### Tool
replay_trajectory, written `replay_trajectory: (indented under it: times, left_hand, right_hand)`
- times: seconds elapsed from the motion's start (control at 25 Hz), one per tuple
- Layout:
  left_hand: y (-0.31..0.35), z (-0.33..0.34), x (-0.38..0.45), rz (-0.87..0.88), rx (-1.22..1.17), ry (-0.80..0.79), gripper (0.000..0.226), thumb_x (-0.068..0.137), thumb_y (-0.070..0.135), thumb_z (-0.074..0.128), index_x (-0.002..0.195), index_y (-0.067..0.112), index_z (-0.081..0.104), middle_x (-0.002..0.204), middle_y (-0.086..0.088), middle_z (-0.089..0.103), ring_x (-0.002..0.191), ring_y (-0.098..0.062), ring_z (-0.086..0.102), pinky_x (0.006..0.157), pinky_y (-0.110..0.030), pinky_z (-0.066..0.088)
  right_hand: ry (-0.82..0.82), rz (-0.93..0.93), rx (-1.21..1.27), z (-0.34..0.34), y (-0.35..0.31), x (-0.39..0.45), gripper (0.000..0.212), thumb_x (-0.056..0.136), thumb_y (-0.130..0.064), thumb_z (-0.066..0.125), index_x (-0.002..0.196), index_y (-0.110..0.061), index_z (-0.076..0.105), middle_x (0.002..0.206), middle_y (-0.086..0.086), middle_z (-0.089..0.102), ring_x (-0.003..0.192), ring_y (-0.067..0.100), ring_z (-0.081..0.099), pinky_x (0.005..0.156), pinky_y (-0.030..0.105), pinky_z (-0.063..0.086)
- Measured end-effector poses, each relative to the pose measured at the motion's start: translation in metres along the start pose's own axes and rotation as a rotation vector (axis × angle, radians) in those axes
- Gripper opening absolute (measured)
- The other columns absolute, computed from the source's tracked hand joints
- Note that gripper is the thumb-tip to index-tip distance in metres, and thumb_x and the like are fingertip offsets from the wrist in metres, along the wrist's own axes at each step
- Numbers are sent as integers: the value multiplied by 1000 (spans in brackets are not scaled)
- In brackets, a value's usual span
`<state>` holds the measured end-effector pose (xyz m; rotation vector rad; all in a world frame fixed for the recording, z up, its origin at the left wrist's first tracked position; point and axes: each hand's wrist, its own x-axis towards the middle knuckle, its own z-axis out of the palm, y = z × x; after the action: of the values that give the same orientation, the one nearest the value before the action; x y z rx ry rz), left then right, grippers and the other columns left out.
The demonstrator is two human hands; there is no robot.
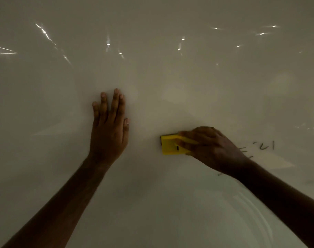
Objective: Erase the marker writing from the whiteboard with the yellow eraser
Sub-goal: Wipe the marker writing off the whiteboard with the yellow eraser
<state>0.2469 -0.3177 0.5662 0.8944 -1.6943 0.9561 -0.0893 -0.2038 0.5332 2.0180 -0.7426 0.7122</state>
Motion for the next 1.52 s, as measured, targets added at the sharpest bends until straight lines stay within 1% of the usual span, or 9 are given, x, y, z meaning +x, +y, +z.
replay_trajectory:
  times: [0.12, 0.36, 0.52, 0.68, 0.8, 1.04, 1.16, 1.32, 1.52]
  left_hand:
    - [18, 4, 2, 3, -4, -2, 66, 115, 26, 38, 171, 0, 17, 180, -19, 14, 165, -49, 10, 135, -60, 3]
    - [27, 7, 4, -10, 4, -5, 65, 115, 29, 35, 170, -2, 18, 180, -21, 13, 165, -50, 10, 134, -62, 6]
    - [38, 8, 9, -17, 39, -17, 72, 116, 39, 35, 170, -5, 15, 179, -25, 9, 164, -53, 8, 134, -63, 6]
    - [45, 8, 14, -5, 56, -31, 76, 115, 43, 35, 170, -5, 12, 179, -27, 7, 164, -54, 6, 134, -64, 6]
    - [50, 9, 17, 8, 49, -26, 79, 115, 47, 33, 169, -6, 13, 179, -27, 7, 165, -52, 7, 135, -63, 6]
    - [59, 12, 21, 25, 49, -14, 80, 113, 48, 36, 170, -5, 14, 178, -27, 9, 165, -49, 9, 135, -59, 1]
    - [82, 18, 24, 153, 43, -18, 77, 113, 44, 37, 169, -5, 19, 178, -26, 13, 165, -47, 13, 135, -58, 1]
    - [118, 26, 33, 153, 33, 4, 75, 113, 41, 37, 169, -4, 19, 179, -22, 10, 165, -45, 14, 135, -59, 2]
    - [132, 30, 41, 184, 47, 17, 74, 113, 39, 37, 170, -2, 15, 179, -22, 11, 165, -45, 14, 136, -56, -2]
  right_hand:
    - [57, 27, 32, 11, -10, -2, 38, 102, -25, 74, 140, -21, 69, 151, 3, 62, 118, 34, 69, 100, 46, 55]
    - [-204, -178, 11, 9, -6, -86, 42, 109, -23, 61, 151, -28, 58, 159, -2, 54, 134, 29, 62, 105, 46, 55]
    - [-60, -9, 16, -21, 31, -81, 35, 107, -25, 66, 141, -21, 68, 150, 4, 63, 126, 33, 68, 104, 47, 55]
    - [56, 167, -14, -26, 44, -60, 43, 102, -28, 74, 144, -21, 65, 154, 1, 58, 127, 31, 64, 104, 46, 53]
    - [42, 53, 41, -16, 31, -82, 40, 101, -23, 75, 141, -20, 69, 151, 3, 62, 125, 30, 68, 104, 44, 53]
    - [-203, -139, -18, -21, 35, -149, 41, 112, -23, 54, 153, -27, 55, 162, -1, 51, 137, 28, 60, 112, 44, 50]
    - [-112, -29, -43, -39, 55, -139, 38, 110, -22, 59, 148, -21, 62, 155, 5, 59, 131, 33, 65, 106, 47, 54]
    - [30, 174, -31, -51, 69, -119, 43, 104, -27, 71, 145, -19, 64, 155, 3, 58, 129, 34, 65, 102, 48, 54]
    - [-124, 1, 15, -32, 50, -179, 44, 107, -20, 66, 150, -23, 59, 159, 1, 54, 135, 29, 62, 109, 44, 51]
